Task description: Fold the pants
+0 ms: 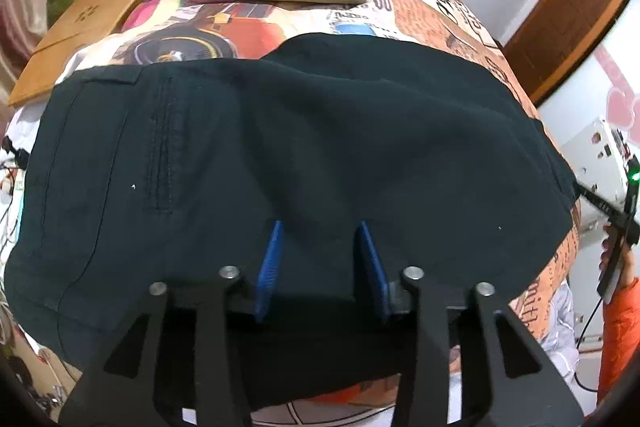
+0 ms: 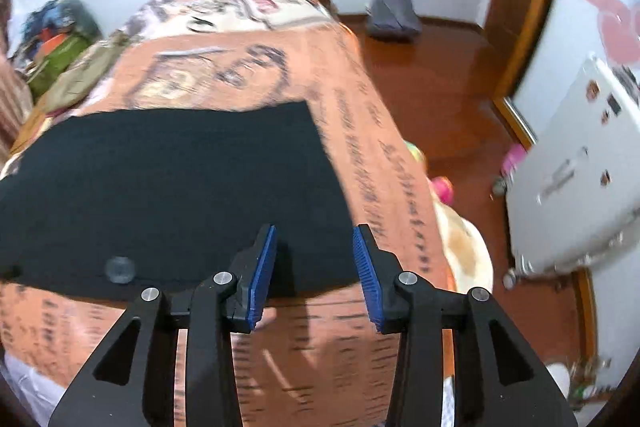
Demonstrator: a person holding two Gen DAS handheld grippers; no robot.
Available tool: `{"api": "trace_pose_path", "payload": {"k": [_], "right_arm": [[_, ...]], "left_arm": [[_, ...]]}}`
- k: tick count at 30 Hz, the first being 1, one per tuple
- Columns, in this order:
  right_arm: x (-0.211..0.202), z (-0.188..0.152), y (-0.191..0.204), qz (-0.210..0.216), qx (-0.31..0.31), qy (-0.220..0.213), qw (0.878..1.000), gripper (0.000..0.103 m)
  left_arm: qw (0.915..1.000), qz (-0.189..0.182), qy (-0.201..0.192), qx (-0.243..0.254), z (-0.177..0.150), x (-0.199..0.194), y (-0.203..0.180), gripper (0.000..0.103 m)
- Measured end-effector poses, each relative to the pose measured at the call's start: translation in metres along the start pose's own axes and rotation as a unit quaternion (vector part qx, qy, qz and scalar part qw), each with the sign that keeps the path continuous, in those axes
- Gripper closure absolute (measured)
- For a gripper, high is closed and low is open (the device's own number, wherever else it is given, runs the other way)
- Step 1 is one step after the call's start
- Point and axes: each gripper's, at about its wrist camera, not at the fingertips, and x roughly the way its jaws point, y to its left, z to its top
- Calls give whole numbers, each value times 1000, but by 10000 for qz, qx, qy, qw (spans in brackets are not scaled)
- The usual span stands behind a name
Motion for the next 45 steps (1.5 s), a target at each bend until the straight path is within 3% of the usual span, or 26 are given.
{"api": "trace_pose_path", "payload": {"k": [5, 7, 13, 19, 23, 28, 32, 35, 39, 45], "right_arm": [[7, -4, 0, 232, 60, 24, 9997, 69], [5, -6, 2, 307, 14, -17, 9995, 81], [1, -10, 20, -293, -633, -313, 9971, 88], [10, -6, 7, -458, -484, -319, 9973, 90], [3, -6, 21, -763, -846, -273, 9931, 87], [-22, 7, 19, -706, -782, -487, 9932, 65], [-29, 31, 26, -400, -579, -624, 9956, 59], [-30, 52, 49, -12, -638, -664, 9957, 59], [-28, 79, 105, 585, -1170, -707, 9889, 59], [-19, 109, 214, 1289, -2128, -762, 9655, 59]], "left_arm": [[10000, 32, -1, -25, 1, 3, 0, 58], [10000, 89, -14, 2, 0, 2, -1, 56], [9999, 92, -27, -41, -1, 2, 1, 53], [9999, 108, -75, -15, -3, 3, 2, 50], [9999, 75, -17, -66, -1, -4, 9, 51], [9983, 223, -455, -297, 17, -40, 40, 51], [9927, 722, -838, -473, 45, -62, 80, 51], [9899, 815, -856, -788, 63, -64, 120, 51], [9891, 853, -696, -983, 75, -54, 156, 51], [9902, 767, -443, -1081, 90, -26, 183, 49]]}}
